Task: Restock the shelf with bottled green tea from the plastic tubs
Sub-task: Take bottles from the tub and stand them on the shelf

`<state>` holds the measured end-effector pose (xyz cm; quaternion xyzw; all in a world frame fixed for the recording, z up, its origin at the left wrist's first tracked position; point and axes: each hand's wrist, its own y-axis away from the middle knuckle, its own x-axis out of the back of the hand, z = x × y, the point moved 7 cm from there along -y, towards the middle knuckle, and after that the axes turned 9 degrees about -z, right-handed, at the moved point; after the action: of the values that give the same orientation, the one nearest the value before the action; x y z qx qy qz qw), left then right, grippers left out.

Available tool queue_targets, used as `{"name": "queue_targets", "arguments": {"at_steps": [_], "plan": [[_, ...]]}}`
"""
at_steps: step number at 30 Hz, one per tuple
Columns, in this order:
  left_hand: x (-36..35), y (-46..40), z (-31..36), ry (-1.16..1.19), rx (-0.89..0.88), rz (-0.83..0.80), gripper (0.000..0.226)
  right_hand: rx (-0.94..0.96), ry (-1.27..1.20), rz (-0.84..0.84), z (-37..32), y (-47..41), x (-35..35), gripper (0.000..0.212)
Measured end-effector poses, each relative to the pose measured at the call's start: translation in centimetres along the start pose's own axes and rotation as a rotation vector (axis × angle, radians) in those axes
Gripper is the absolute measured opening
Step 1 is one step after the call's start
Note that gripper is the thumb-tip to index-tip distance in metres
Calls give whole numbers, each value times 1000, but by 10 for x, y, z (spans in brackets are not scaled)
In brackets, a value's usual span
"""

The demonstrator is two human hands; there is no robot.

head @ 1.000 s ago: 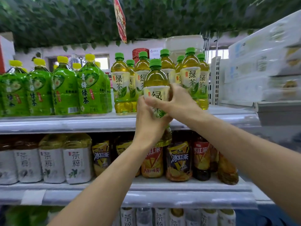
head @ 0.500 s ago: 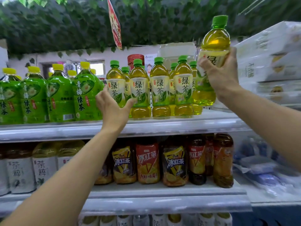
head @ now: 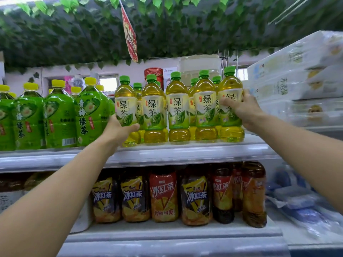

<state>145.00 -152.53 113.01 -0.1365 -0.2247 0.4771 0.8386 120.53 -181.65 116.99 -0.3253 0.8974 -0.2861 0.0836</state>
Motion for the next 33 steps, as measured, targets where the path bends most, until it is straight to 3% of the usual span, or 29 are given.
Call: {"name": "queue_targets", "arguments": {"at_steps": [3,7,10,14,18,21,24,26,33], "plan": [[-1,-5,-1,-17,8,-54,47,44,14,-58,-3,3,0,66],[-2,-7,-4,-42,-22,-57,43,1,243,-127,17,18,-2,103],[-6,-8,-2,-52,-40,-89,38,-43,421,-145,29,28,-6,92],[-8,-13,-4,-54,-41,-104,37,-59,484,-139,30,27,-9,76],[-7,-18,-7,-63,-49,-111,33,-90,523,-134,29,25,-18,85],[-9,-15,-4,-60,-57,-141,56,-107,538,-134,27,28,-19,87],[-14,-11,-3,-93,-58,-192,121,-132,699,-82,30,31,-16,105],[-19,-10,-4,-184,-34,-189,150,-106,808,-40,30,34,-17,116],[-26,-15,-2,-260,-29,-171,152,-51,882,-77,29,30,-28,90]]}}
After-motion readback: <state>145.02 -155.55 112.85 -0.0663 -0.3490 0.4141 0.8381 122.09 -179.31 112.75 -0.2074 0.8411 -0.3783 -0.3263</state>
